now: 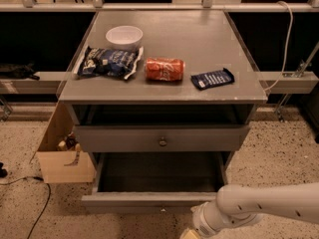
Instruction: Close middle drawer
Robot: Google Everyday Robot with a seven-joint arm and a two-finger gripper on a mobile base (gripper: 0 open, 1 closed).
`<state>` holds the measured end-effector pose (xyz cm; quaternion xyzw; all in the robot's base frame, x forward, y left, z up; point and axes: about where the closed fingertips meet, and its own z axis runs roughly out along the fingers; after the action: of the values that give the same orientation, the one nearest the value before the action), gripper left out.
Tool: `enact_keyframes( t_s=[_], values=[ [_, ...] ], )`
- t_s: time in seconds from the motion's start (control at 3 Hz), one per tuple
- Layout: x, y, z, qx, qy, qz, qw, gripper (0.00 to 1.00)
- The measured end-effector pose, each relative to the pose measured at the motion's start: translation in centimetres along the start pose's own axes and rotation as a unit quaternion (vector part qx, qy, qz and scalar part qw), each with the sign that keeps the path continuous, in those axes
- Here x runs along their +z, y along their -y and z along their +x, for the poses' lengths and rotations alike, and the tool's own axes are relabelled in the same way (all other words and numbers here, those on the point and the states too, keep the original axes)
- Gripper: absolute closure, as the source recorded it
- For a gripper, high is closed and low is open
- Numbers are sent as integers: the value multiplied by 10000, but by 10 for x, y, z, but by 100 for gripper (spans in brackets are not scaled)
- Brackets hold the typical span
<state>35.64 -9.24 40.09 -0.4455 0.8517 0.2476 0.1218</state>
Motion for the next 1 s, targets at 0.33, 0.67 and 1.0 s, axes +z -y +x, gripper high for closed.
enact_keyframes(
  t_s=[0.33, 0.67, 1.0],
  values=[
    [0, 0, 0, 0, 0, 0, 10000, 14],
    [0, 0, 0, 0, -1, -1, 10000, 38],
    [2, 23, -18, 11, -28, 155, 9999, 61]
  ],
)
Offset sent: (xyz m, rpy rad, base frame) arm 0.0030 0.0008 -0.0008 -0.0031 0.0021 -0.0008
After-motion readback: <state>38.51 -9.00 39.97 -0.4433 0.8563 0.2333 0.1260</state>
